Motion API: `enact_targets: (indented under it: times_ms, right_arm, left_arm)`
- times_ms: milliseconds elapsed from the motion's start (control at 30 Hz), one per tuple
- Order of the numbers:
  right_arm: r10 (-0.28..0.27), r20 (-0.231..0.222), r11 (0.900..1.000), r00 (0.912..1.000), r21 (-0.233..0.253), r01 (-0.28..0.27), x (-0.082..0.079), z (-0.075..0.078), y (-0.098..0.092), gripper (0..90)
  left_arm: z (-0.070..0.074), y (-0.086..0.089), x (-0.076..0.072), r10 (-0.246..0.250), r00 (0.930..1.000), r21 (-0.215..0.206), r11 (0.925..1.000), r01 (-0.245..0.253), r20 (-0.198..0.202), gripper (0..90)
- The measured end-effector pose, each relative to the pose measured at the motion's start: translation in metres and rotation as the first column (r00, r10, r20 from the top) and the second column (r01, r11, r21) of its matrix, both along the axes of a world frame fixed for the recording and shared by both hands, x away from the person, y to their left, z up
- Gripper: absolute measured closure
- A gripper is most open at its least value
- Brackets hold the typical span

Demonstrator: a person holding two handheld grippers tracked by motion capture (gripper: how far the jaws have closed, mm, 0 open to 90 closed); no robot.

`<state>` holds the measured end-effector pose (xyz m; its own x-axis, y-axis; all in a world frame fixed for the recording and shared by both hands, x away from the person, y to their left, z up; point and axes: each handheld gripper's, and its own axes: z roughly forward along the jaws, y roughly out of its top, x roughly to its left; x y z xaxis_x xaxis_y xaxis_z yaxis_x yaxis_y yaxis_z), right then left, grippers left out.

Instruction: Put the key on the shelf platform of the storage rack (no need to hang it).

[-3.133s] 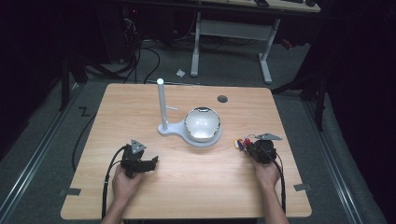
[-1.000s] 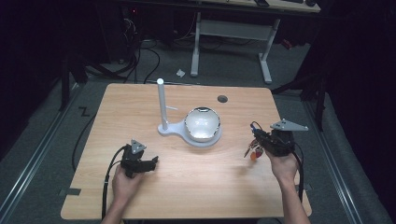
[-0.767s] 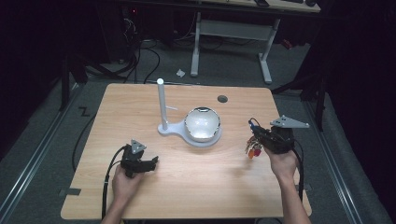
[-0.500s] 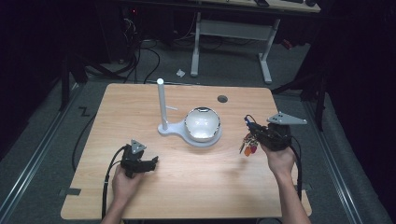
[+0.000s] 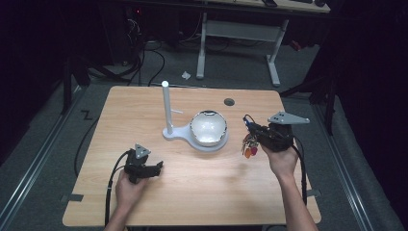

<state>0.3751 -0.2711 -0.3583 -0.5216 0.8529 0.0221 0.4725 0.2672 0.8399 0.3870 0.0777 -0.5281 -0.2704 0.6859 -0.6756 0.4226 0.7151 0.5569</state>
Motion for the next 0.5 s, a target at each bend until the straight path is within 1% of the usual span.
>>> enact_targets:
  times_ms: [300,433,500]
  right_arm:
    - [0.031,0.011,0.999,0.9995,0.022,-0.031,0.005,0.005,0.010,82.8]
    - [0.045,0.006,0.999,0.9990,0.014,-0.045,0.008,0.007,0.016,82.8]
    - [0.051,0.010,0.998,0.9986,0.019,-0.051,0.009,0.008,0.018,82.8]
  left_arm:
    - [0.000,0.000,0.000,0.000,1.0000,0.000,1.0000,0.000,0.000,21.0]
    - [0.000,0.000,0.000,-0.001,1.0000,0.001,1.0000,0.001,0.000,21.0]
    - [0.000,0.000,0.000,-0.001,1.0000,0.001,1.0000,0.001,0.000,21.0]
